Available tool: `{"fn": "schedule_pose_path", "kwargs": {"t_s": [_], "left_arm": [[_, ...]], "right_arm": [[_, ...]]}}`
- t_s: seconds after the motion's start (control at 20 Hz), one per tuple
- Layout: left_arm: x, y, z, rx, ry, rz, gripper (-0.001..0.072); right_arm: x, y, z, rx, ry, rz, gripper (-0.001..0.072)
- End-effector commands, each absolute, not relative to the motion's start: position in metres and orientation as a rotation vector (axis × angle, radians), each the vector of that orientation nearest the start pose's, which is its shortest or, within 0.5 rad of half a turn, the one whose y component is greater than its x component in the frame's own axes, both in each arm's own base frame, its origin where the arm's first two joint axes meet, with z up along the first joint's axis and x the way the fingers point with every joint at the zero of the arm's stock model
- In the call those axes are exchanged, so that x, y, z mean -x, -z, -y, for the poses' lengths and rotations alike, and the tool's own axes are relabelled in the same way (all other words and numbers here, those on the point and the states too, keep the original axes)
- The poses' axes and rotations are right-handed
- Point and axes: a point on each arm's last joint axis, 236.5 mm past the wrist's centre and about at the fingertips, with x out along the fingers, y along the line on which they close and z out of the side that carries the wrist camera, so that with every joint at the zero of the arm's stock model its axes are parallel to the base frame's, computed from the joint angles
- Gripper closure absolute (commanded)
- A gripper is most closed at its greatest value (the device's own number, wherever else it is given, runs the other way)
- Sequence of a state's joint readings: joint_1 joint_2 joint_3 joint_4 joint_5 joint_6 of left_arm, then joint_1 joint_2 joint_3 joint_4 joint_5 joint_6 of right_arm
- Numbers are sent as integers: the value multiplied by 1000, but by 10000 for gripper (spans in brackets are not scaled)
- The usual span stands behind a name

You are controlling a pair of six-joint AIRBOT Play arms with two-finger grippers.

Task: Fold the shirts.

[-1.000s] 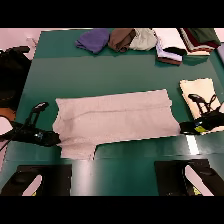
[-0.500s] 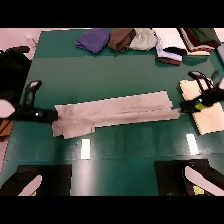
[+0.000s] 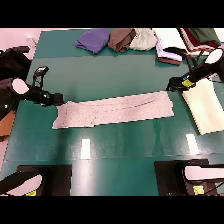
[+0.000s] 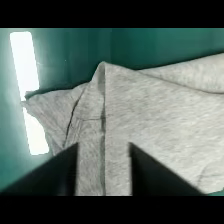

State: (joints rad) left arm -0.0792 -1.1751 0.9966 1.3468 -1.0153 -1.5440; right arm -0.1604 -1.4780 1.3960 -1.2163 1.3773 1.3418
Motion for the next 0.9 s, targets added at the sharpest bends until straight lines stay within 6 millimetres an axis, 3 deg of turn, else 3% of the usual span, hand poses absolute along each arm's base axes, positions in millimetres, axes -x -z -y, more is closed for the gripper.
{"fn": "schedule_pose_path", "kwargs": {"t_s": [0.0, 0.25, 0.35, 0.55, 0.7, 0.75, 0.85], "left_arm": [[-364, -15, 104, 246, 274, -1216, 682], [-365, -32, 184, 255, 450, -1120, 687], [-365, -37, 220, 261, 490, -1069, 687], [-359, -7, 279, 239, 562, -1107, 687], [-364, 4, 317, 218, 615, -1136, 687], [-367, 9, 328, 208, 630, -1144, 687], [-369, 18, 347, 188, 654, -1166, 687]], "right_arm": [[-406, -20, -5, -334, -327, -1357, 255], [-363, 37, 45, -543, -219, -1433, 252], [-350, 60, 55, -585, -177, -1441, 251], [-346, 82, 11, -715, -334, -1459, 251], [-354, 94, -21, -687, -405, -1478, 254], [-358, 97, -27, -660, -408, -1470, 292], [-371, 89, -32, -617, -396, -1411, 607]]}}
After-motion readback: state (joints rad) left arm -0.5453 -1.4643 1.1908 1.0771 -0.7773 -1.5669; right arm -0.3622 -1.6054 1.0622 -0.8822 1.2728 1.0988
